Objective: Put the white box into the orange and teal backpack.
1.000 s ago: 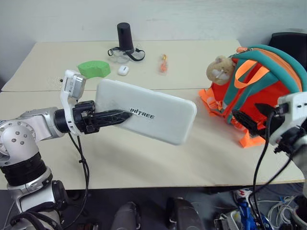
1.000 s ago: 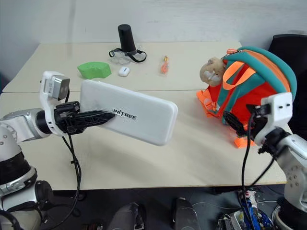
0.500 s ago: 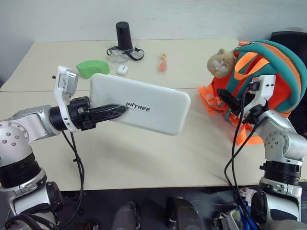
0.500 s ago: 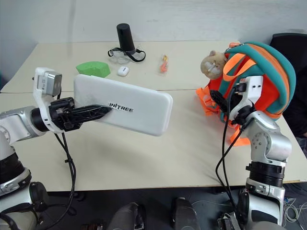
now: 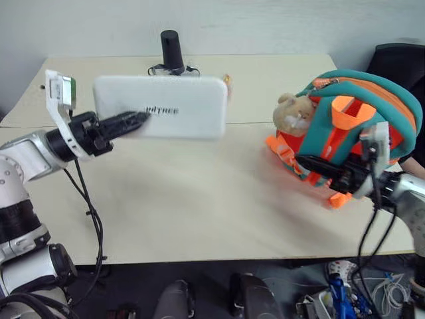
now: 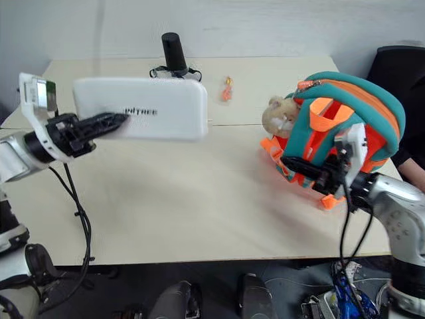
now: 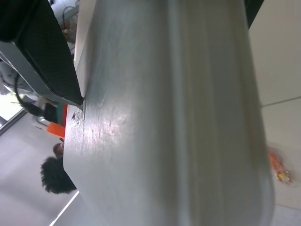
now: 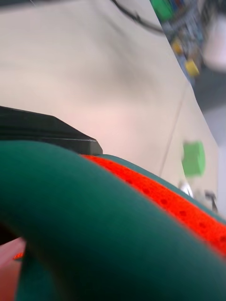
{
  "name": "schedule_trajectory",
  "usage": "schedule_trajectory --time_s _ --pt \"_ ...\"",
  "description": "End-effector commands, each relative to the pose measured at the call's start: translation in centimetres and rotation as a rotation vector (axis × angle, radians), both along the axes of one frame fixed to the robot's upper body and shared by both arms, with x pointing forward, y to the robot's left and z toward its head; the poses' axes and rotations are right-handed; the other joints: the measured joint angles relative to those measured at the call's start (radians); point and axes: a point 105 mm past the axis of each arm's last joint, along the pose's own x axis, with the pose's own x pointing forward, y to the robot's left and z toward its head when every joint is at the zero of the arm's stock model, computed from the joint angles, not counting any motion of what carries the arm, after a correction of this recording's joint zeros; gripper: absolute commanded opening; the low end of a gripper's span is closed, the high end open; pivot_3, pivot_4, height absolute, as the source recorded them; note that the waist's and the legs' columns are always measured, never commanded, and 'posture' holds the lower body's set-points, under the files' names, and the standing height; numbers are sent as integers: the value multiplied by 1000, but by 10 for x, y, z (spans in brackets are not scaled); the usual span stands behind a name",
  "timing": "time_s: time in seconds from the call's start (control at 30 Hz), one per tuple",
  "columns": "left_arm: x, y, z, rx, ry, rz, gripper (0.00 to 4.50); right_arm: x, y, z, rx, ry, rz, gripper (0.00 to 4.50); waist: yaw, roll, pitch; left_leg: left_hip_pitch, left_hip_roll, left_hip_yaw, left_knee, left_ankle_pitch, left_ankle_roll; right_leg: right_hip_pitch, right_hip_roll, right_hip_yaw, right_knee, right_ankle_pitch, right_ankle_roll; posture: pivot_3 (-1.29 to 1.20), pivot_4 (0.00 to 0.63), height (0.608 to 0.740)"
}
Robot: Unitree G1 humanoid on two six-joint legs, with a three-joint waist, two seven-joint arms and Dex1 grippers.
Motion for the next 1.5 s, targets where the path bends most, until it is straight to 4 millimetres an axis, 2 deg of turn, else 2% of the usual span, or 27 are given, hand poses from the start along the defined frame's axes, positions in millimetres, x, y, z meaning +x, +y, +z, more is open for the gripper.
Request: schedule_trajectory --time_s 0.03,0.2,0.33,0.47,0.63,0.9,1.1,1.23,1.37,1.5 --pt "3 -5 25 -16 -124 -15 2958 -45 17 20 -17 -7 258 46 10 -1 1 0 0 0 0 0 0 0 0 0 -1 0 0 0 150 740" --pt "4 -31 29 24 -187 -117 2958 -85 25 37 -3 64 465 46 14 -3 2 0 0 0 0 -1 1 0 0 -1 -2 0 0 0 150 740" --pt "0 -51 18 116 -227 -201 2958 -90 30 45 -14 66 488 46 13 -4 2 0 0 0 1 -1 2 1 -1 0 -3 1 1 0 150 740" --pt "0 -65 9 165 -267 -231 2958 -89 31 37 -34 83 463 46 16 -5 3 0 0 0 1 -1 2 1 -1 0 -3 1 1 0 150 740" --pt "7 -75 9 162 -315 -207 2958 -93 32 30 -36 106 463 46 25 -5 3 -1 0 0 1 -1 2 1 -1 0 -3 1 1 0 150 740" --pt "16 -67 14 159 -354 -147 2958 -94 32 28 -32 108 456 46 34 -5 3 -1 0 0 2 -1 3 1 0 -1 -3 1 2 0 150 740" --pt "6 -91 6 143 -360 -241 2958 -88 31 27 -32 95 430 46 36 -5 3 -1 0 0 2 -1 3 2 0 -1 -3 1 2 0 150 740" --pt "10 -101 -3 162 -378 -226 2958 -89 32 27 -33 102 441 46 36 -5 3 -1 -1 0 2 -1 3 2 0 -1 -4 2 3 0 150 740" --pt "20 -91 5 137 -395 -158 2958 -93 32 27 -39 111 449 46 37 -5 3 -1 -1 0 2 -1 3 2 0 -1 -3 2 3 0 150 740" --pt "22 -86 8 136 -394 -154 2958 -92 32 25 -42 109 440 46 34 -5 3 -1 0 0 2 -1 3 2 0 -1 -3 2 3 0 150 740"
